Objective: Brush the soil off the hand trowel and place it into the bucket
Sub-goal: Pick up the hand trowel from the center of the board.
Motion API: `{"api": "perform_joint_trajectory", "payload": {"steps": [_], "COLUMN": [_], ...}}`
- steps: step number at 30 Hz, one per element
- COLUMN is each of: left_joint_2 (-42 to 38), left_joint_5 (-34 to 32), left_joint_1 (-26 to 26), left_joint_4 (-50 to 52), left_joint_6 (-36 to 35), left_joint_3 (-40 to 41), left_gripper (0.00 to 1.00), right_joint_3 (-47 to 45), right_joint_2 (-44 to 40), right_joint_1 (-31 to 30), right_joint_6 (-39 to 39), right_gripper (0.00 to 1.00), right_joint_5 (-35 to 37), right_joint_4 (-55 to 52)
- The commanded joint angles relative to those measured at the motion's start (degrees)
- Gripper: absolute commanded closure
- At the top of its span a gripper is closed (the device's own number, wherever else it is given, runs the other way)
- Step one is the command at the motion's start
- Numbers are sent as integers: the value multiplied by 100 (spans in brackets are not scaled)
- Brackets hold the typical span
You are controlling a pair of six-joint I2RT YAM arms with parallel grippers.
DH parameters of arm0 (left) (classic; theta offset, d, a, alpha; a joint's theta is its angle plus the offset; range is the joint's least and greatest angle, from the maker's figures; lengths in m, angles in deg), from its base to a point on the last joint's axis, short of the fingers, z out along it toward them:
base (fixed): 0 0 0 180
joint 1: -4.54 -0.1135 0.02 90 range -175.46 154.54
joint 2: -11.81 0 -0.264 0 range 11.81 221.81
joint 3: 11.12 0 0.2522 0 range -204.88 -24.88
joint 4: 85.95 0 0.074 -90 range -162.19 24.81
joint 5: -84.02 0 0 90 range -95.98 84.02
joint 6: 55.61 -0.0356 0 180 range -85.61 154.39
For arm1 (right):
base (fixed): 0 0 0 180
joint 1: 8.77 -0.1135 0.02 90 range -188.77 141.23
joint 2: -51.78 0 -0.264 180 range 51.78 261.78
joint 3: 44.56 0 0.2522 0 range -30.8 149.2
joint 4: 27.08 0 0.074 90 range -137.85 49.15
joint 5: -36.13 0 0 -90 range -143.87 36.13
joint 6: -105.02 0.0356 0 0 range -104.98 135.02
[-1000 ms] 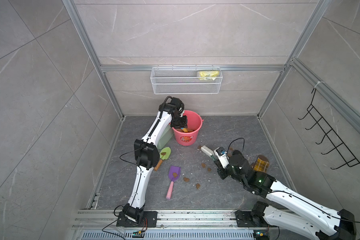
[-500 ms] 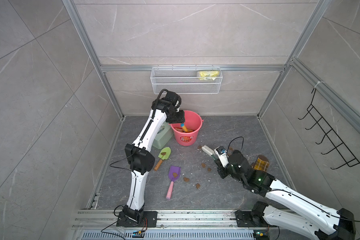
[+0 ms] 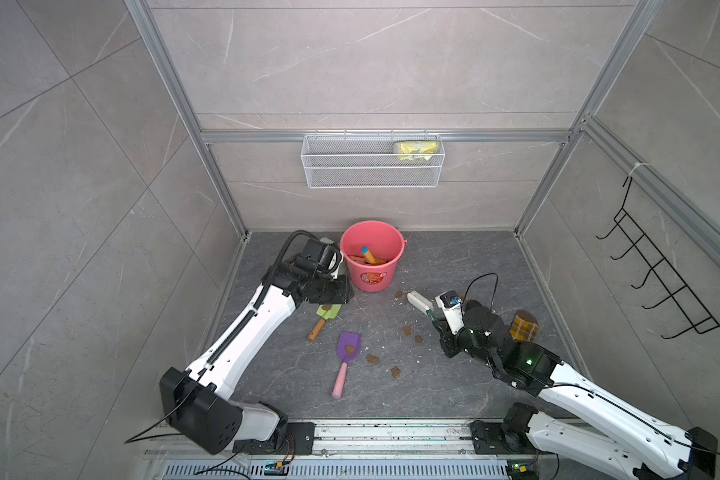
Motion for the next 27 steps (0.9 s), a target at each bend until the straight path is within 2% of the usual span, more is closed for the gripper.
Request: {"api": "perform_joint_trajectory", "payload": {"steps": [1,4,6,9,13,16,20,24,27], "left_joint_2": [-835,-1250,-1248,-978,-337,179,663,636,554], "left_joint_5": [-435,-766,-906,-1031,-845,-1073,-1051,-975,-859], "left_joint_1": [351,811,1112,1589,2084,2272,2371,2436,2445], "left_joint_4": [-282,-315,-289,-421,-997,-971,-981,-1013,-1204], "left_joint_6": [719,1328,1627,2065,2278,2356,2458,2634,2707], "left_joint_3": [1131,2043,2429,2845,3087,3058,3105,3326,3556], "left_gripper": [53,50,48,42,38,38,38,43,51], "right_joint_3": [202,208,187,93,-25,-25,-25,-116,-239], "right_joint_2": [-157,-6,108,222,316,414,482,473,506], "right_joint_1": [19,19,19,24,32,37,66,106,146], "right_joint_6": [138,175,192,195,159,73,-81,-89,-68], "right_gripper": [100,100,100,100,100,100,100,100,100], "right_joint_5": [69,16,-3,21,32,-13,-39,-124,-173], "right_joint_4": [-184,-108,8,182,358,386,387,450,568]}}
